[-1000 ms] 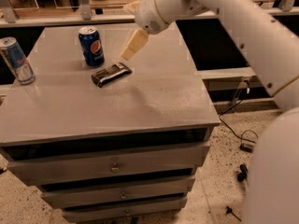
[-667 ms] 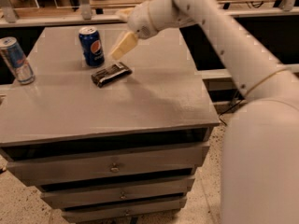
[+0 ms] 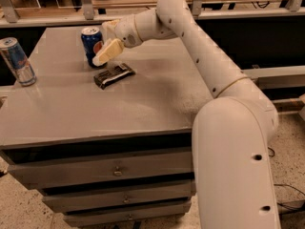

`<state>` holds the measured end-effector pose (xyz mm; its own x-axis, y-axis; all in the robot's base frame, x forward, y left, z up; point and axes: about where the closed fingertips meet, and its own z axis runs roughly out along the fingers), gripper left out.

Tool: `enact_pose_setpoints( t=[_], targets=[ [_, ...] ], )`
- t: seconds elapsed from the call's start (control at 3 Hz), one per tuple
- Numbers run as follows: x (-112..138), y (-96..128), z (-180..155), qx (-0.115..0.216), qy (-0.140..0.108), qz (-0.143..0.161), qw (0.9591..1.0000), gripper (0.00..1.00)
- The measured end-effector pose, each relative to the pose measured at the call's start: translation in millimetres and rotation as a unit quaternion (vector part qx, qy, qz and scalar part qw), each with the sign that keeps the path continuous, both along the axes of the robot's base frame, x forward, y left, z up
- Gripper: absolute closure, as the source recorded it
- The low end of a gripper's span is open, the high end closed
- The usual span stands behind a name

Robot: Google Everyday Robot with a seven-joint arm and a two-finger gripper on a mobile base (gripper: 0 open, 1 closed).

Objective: Pick pepsi can

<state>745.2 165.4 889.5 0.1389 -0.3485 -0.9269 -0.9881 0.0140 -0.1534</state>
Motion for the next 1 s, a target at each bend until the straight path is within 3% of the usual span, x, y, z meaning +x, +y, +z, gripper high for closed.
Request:
enact_pose_setpoints(
  t=[0.33, 1.0],
  targets=[
    [1.8, 25.3, -4.0, -0.001, 0.001, 0.026, 0.9997, 0.0],
    [0.7, 29.4, -4.8, 0.0, 0.002, 0.028, 0.9996, 0.42]
  ],
)
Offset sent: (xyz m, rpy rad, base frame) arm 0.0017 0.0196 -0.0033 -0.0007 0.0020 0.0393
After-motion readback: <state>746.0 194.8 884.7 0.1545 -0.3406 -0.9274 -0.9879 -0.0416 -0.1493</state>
